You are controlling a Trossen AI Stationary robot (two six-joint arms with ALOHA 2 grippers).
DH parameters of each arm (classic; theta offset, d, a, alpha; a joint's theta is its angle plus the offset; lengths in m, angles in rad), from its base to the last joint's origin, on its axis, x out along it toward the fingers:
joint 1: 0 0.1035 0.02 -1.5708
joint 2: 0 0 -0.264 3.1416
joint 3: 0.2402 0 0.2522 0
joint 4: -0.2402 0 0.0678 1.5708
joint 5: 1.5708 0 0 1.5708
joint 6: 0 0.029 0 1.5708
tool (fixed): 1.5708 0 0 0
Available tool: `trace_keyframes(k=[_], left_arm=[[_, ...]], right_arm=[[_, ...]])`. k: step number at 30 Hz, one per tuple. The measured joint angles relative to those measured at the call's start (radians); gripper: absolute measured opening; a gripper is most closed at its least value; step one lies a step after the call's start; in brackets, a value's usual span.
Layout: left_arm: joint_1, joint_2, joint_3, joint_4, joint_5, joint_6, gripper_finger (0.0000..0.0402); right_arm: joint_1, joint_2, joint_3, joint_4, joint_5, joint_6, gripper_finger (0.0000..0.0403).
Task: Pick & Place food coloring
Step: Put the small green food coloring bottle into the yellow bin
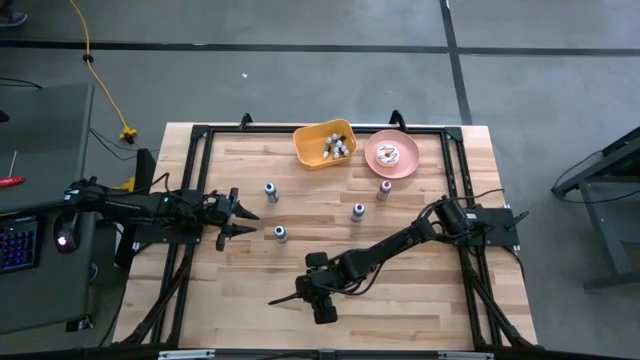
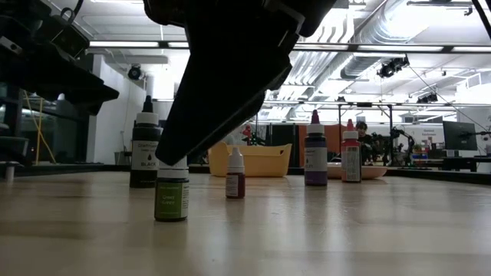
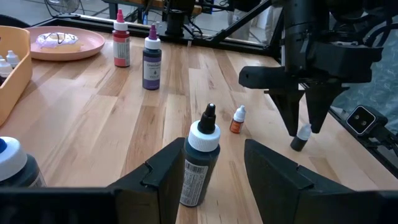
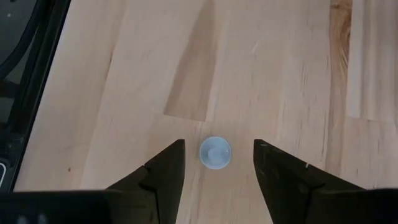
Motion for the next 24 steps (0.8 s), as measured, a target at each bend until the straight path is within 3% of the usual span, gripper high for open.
trace_keyframes(k=[13, 24], left_arm=[[0.0, 0.0, 0.0, 0.0, 0.0, 0.0, 0.0163], [0.0, 0.0, 0.0, 0.0, 0.0, 0.0, 0.0163]], right_arm=[[0.0, 0.003, 0.0, -0.005, -0.013, 0.0, 0.014], [-0.005, 0.004, -0.003, -0.001, -0.016, 0.003, 0.0137]])
